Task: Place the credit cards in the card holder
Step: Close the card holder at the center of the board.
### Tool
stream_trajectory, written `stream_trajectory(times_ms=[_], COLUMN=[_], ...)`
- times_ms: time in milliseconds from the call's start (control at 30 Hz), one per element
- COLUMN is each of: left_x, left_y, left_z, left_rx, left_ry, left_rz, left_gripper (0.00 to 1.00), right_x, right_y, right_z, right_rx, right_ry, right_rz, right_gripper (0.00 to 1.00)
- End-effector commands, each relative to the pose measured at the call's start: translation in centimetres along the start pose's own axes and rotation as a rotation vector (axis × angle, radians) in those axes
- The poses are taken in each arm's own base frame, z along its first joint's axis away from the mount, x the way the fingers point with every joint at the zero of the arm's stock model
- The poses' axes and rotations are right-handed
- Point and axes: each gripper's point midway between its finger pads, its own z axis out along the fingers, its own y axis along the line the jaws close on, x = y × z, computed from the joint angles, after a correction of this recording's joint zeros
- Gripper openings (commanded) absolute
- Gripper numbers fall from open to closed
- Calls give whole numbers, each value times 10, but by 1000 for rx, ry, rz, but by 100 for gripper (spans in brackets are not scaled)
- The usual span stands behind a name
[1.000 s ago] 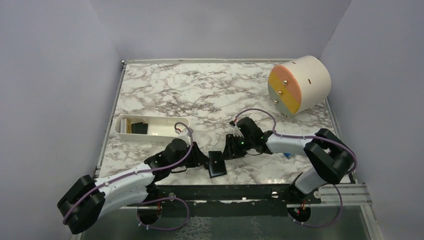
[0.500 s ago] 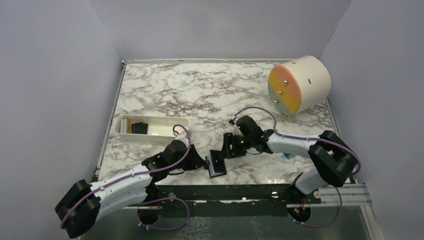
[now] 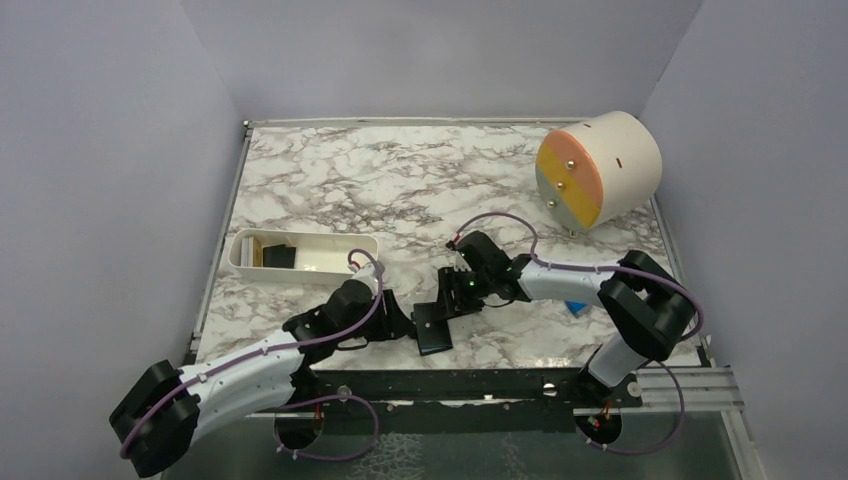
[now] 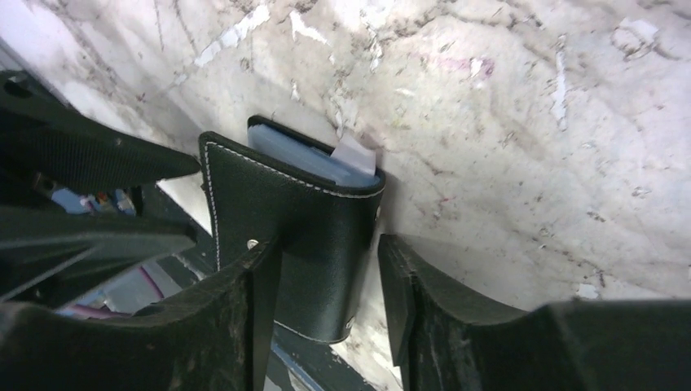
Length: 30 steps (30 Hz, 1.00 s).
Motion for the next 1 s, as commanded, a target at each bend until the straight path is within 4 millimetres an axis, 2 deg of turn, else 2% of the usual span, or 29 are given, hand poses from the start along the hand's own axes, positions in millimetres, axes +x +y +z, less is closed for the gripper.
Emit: stream_trajectory(times_ms=[0, 133, 300, 467, 767, 967], left_x=[-1, 2, 2, 0, 8, 13], left_y=[-16, -18, -14, 0, -2, 7], left_z=[-1, 0, 3, 2, 5, 7], left_rx=[76, 77, 48, -54, -54, -98], left_ry=[17, 40, 55, 73, 143, 169], left_rz=[53, 49, 63, 100, 117, 116], left_gripper=[46, 50, 52, 49, 42, 42], right_x=[10, 10, 10, 6, -2, -10], right_y=[-34, -42, -48, -52, -58, -60], right_z=[8, 9, 11, 12, 13, 12], right_rx=[153, 192, 214, 237, 271, 297], right_ry=[27, 16, 16, -1, -39, -68], right_rz=[2, -1, -4, -9, -22, -36], right_gripper=[45, 39, 38, 38, 36, 35])
